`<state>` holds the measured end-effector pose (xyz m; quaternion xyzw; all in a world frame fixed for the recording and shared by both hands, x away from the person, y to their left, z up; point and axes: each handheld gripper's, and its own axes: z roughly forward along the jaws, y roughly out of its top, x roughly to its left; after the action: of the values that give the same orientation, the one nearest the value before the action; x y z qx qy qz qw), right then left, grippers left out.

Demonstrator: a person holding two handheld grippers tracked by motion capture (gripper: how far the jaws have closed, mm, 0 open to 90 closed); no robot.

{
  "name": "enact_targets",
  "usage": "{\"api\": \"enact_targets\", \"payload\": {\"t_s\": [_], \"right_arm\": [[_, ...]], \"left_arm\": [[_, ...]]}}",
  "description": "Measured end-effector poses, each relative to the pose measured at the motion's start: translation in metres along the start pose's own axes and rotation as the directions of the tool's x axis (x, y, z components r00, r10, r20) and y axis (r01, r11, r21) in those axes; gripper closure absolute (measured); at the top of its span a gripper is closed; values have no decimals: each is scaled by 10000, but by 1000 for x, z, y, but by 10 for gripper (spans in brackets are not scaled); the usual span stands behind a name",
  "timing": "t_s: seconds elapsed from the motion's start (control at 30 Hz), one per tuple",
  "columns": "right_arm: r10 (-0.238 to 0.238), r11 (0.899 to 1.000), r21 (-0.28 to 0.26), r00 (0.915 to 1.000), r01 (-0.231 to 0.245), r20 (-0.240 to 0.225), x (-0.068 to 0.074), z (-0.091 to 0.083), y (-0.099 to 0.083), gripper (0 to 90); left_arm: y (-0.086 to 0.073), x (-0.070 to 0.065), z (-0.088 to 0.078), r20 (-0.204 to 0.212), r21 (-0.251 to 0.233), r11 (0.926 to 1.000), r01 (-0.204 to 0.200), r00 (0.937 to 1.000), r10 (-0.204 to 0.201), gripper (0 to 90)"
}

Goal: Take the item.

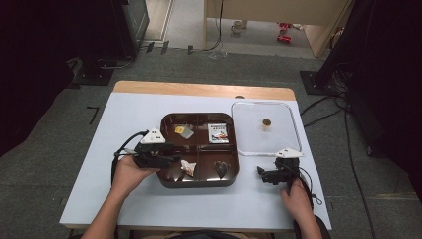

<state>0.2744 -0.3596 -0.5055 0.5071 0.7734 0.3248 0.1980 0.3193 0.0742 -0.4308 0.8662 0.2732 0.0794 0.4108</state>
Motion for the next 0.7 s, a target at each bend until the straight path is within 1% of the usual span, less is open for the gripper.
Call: {"api": "enact_targets", "payload": {"t_s": [0.03, 0.13, 0.2, 0.23, 0.27, 0.33, 0.43, 0.47, 0.5, 0.57, 0.6, 0.63, 0.67, 0.7], "right_arm": [[1, 10000, 0, 10000, -1, 1, 0, 0, 0, 0], [0, 10000, 1, 10000, 0, 0, 0, 0, 0, 0], [2, 10000, 1, 10000, -2, 0, 0, 0, 0, 0], [2, 10000, 0, 10000, -2, 1, 0, 0, 0, 0], [2, 10000, 0, 10000, -2, 1, 0, 0, 0, 0], [2, 10000, -1, 10000, -2, 1, 0, 0, 0, 0], [3, 10000, 0, 10000, -3, 0, 0, 0, 0, 0], [6, 10000, -2, 10000, -6, 0, 0, 0, 0, 0], [10, 10000, 0, 10000, -10, 1, 0, 0, 0, 0], [7, 10000, -1, 10000, -7, 0, 0, 0, 0, 0], [7, 10000, -1, 10000, -7, 0, 0, 0, 0, 0], [3, 10000, 0, 10000, -3, -1, 0, 0, 0, 0], [3, 10000, 0, 10000, -3, -1, 0, 0, 0, 0], [3, 10000, 2, 10000, -3, 2, 0, 0, 0, 0]], "left_arm": [[1, -3, 3, -4, 116, 9999, -123, 9999, 123, 420], [2, -7, 9, 95, 266, 9993, -276, 9996, 274, 420], [2, -10, 12, 139, 437, 9980, -455, 9989, 449, 419], [2, -10, 12, 139, 437, 9980, -455, 9989, 449, 417], [3, -12, 14, 144, 530, 9974, -490, 9987, 483, 417], [3, -15, 20, 204, 789, 9944, -697, 9975, 683, 412], [3, -17, 22, 265, 920, 9928, -762, 9969, 741, 412], [3, -18, 24, 318, 1076, 9906, -849, 9961, 819, 412], [3, -18, 24, 318, 1076, 9906, -849, 9961, 819, 411], [2, -19, 27, 340, 1293, 9868, -975, 9950, 939, 409], [2, -19, 27, 340, 1293, 9868, -975, 9950, 939, 406], [1, -20, 30, 358, 1441, 9839, -1062, 9941, 1021, 402], [1, -20, 30, 358, 1441, 9839, -1062, 9941, 1021, 401], [1, -21, 31, 408, 1590, 9803, -1176, 9928, 1125, 398]]}}
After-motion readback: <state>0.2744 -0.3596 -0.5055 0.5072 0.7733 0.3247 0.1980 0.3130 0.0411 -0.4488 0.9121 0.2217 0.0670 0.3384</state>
